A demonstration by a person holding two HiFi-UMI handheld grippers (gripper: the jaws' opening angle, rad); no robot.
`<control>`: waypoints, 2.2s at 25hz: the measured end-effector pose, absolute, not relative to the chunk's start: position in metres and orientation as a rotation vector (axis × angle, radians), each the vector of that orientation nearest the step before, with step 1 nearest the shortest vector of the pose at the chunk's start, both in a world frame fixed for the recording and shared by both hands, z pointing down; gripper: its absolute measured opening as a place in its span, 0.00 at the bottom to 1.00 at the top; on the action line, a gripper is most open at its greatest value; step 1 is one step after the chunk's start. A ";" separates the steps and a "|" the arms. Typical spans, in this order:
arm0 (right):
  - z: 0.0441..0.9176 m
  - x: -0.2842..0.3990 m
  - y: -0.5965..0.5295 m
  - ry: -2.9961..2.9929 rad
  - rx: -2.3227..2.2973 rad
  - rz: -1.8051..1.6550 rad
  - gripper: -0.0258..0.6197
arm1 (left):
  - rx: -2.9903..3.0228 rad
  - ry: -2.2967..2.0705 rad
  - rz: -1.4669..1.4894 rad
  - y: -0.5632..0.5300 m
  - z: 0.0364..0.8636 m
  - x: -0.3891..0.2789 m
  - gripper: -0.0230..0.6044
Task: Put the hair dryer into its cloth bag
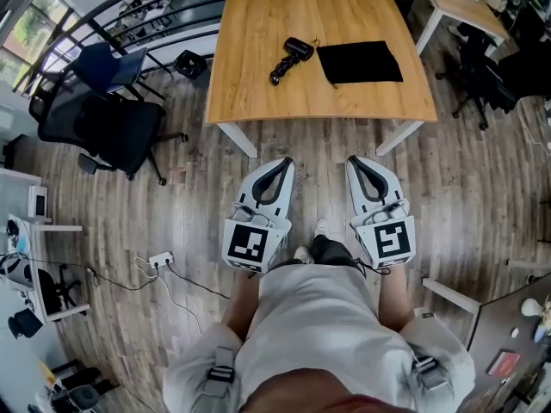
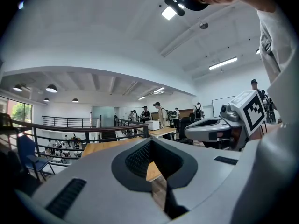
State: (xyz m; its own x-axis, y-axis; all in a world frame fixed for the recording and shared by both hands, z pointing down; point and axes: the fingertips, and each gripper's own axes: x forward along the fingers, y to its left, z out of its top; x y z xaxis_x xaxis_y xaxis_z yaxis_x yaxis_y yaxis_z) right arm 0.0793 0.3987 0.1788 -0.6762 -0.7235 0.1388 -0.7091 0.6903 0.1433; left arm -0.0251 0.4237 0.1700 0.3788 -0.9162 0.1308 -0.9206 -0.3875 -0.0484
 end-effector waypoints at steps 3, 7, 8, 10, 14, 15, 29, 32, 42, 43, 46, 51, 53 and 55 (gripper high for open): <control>0.178 0.082 0.379 -2.722 1.149 -0.108 0.07 | 2.575 -1.735 0.214 0.405 0.171 -0.022 0.07; 0.177 0.090 0.359 -2.730 1.128 -0.111 0.07 | 2.560 -1.752 0.223 0.385 0.169 -0.014 0.07; 0.177 0.092 0.355 -2.734 1.123 -0.102 0.07 | 2.559 -1.757 0.226 0.382 0.169 -0.012 0.07; 0.177 0.096 0.348 -2.743 1.114 -0.094 0.07 | 2.553 -1.766 0.235 0.375 0.167 -0.007 0.07; 0.172 0.100 0.337 -2.761 1.092 -0.106 0.07 | 2.546 -1.794 0.245 0.364 0.161 -0.003 0.07; 0.171 0.101 0.333 -2.763 1.090 -0.113 0.07 | 2.547 -1.800 0.245 0.361 0.160 -0.002 0.07; 0.164 0.101 0.288 -2.784 1.083 -0.144 0.07 | 2.548 -1.828 0.237 0.319 0.154 -0.001 0.07; 0.165 0.094 0.277 -2.779 1.083 -0.140 0.07 | 2.549 -1.822 0.229 0.307 0.157 -0.008 0.07; 0.168 0.071 0.225 -2.742 1.121 -0.146 0.07 | 2.577 -1.776 0.220 0.252 0.161 -0.030 0.07; 0.168 0.068 0.219 -2.737 1.126 -0.143 0.07 | 2.580 -1.771 0.219 0.246 0.161 -0.033 0.07; 0.168 0.059 0.202 -2.724 1.142 -0.140 0.07 | 2.587 -1.756 0.216 0.228 0.161 -0.043 0.07; 0.173 0.044 0.177 -2.699 1.167 -0.126 0.07 | 2.599 -1.727 0.213 0.201 0.165 -0.059 0.07; 0.173 0.036 0.168 -2.688 1.176 -0.127 0.07 | 2.603 -1.714 0.208 0.191 0.165 -0.068 0.07; 0.174 0.028 0.161 -2.676 1.183 -0.126 0.07 | 2.605 -1.703 0.199 0.182 0.165 -0.076 0.07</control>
